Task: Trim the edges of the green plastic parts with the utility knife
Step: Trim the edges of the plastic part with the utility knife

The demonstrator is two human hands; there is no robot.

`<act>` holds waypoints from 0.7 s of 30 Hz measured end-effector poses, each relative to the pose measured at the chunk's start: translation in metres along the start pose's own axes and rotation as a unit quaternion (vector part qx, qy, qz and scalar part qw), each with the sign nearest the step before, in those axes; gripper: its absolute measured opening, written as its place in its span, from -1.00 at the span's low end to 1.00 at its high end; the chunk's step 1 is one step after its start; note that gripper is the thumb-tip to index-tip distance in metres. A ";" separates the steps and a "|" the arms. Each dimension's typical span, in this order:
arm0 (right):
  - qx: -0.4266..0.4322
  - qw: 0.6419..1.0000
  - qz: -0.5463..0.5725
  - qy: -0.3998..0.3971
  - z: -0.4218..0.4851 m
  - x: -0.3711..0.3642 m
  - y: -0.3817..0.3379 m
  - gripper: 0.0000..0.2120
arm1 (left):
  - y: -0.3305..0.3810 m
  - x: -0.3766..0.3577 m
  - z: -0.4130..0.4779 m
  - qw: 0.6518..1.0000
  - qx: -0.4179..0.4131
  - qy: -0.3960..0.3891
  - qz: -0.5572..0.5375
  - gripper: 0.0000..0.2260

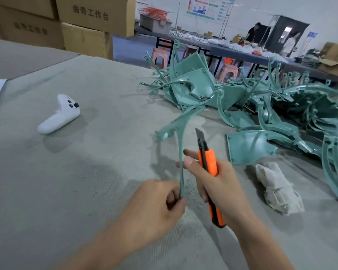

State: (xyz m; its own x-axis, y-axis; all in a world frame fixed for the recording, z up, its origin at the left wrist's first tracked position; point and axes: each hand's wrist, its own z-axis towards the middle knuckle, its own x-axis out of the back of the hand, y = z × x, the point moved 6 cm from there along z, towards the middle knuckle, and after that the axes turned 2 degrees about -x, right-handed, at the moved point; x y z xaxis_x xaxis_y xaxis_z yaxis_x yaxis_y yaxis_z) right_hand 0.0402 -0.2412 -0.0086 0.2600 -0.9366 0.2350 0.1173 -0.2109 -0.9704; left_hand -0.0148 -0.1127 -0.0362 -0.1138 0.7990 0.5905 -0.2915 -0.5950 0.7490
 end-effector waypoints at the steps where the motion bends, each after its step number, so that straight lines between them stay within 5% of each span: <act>1: 0.003 1.000 -0.005 0.008 0.000 -0.002 0.000 -0.74 | 0.002 -0.003 -0.002 0.999 -0.023 -0.006 0.041 -0.72; 5: -0.009 0.998 0.020 0.054 0.001 0.003 0.005 -0.75 | 0.008 -0.001 -0.003 0.979 -0.090 0.036 0.180 -0.70; 9: 0.002 0.995 0.099 0.026 0.001 0.004 0.002 -0.82 | 0.013 0.009 -0.003 0.976 -0.095 0.103 0.167 -0.77; 14: 0.023 0.985 0.170 -0.024 0.001 0.004 -0.003 -0.79 | -0.009 0.016 0.004 0.993 0.062 0.076 -0.072 -0.66; 17: 0.037 0.984 0.169 -0.038 0.001 0.004 -0.004 -0.74 | -0.008 0.007 0.007 0.963 0.084 -0.046 -0.251 -0.61; 21: 0.052 0.982 0.175 -0.054 0.001 0.003 -0.007 -0.69 | 0.000 0.003 0.005 0.916 0.077 -0.103 -0.380 -0.77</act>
State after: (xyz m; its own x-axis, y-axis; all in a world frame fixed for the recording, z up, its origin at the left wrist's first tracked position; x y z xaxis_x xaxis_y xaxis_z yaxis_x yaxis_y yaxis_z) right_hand 0.0408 -0.2421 -0.0008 0.4020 -0.9099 -0.1028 0.0986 0.1546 -0.9830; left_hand -0.0106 -0.1103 -0.0327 0.2522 0.9638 -0.0866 -0.0730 0.1081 0.9915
